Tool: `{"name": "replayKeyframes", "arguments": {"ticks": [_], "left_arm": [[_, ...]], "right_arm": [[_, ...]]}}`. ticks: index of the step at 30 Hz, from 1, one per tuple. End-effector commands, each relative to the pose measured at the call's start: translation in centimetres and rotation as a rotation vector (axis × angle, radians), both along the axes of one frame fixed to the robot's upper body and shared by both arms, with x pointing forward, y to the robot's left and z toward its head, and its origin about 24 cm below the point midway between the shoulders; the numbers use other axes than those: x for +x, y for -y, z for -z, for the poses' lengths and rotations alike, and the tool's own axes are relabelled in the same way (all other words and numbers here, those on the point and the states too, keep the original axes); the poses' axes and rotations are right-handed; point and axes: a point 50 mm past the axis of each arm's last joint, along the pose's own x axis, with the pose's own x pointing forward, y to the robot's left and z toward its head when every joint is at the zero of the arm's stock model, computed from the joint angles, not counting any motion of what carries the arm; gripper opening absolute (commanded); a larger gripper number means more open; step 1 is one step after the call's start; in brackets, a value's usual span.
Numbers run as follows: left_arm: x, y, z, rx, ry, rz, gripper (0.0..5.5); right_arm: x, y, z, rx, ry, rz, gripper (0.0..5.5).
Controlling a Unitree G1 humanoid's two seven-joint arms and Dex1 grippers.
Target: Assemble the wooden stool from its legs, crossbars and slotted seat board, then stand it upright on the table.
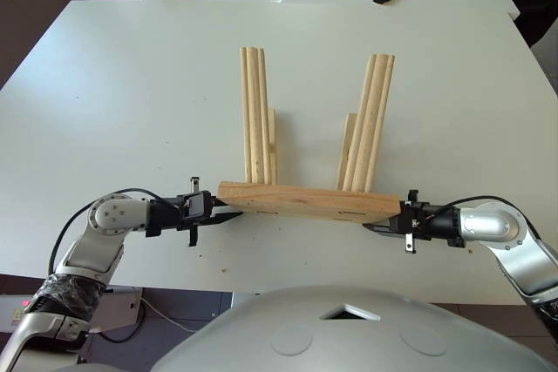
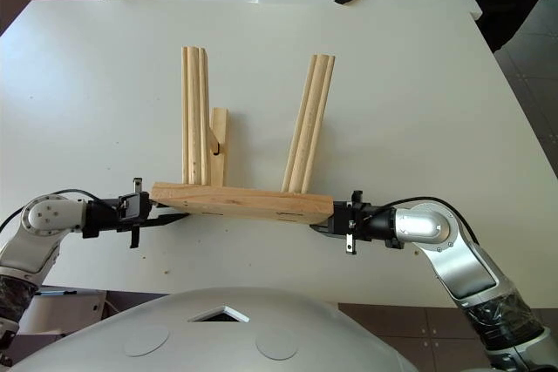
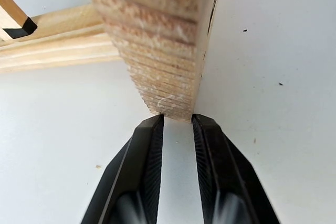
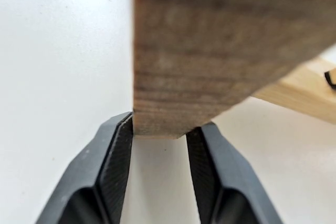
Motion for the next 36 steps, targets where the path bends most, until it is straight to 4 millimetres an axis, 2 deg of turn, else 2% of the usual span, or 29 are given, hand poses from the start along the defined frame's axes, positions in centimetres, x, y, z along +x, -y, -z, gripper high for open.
{"name": "replayKeyframes", "arguments": {"ticks": [1, 10, 16, 17, 24, 36], "left_arm": [[-1.0, 1.7, 0.6, -0.046, -0.049, 0.06, 0.73], [-1.8, 2.3, -2.2, -0.109, -0.032, 0.042, 0.65], [-1.9, 2.2, -0.8, -0.05, -0.045, 0.02, 0.64], [-2.0, 2.1, -0.5, -0.036, -0.05, 0.017, 0.92], [-3.0, 0.9, 0.7, 0.051, -0.06, 0.017, 1.99], [-2.1, -0.4, 1.4, 0.075, -0.041, -0.04, 3.84]], "right_arm": [[0.2, -0.2, -0.2, -0.008, 0.02, -0.033, 1.5], [0.2, -0.6, -1.8, 0.051, 0.014, -0.023, 1.46], [-0.1, -0.6, -1.2, 0.037, 0.011, -0.027, 1.46], [-0.1, -0.6, -1.3, 0.036, 0.011, -0.029, 1.46], [0.0, 0.0, -1.4, 0.011, 0.012, -0.056, 1.41], [0.0, 0.4, -1.4, -0.01, 0.016, -0.096, 1.35]]}}
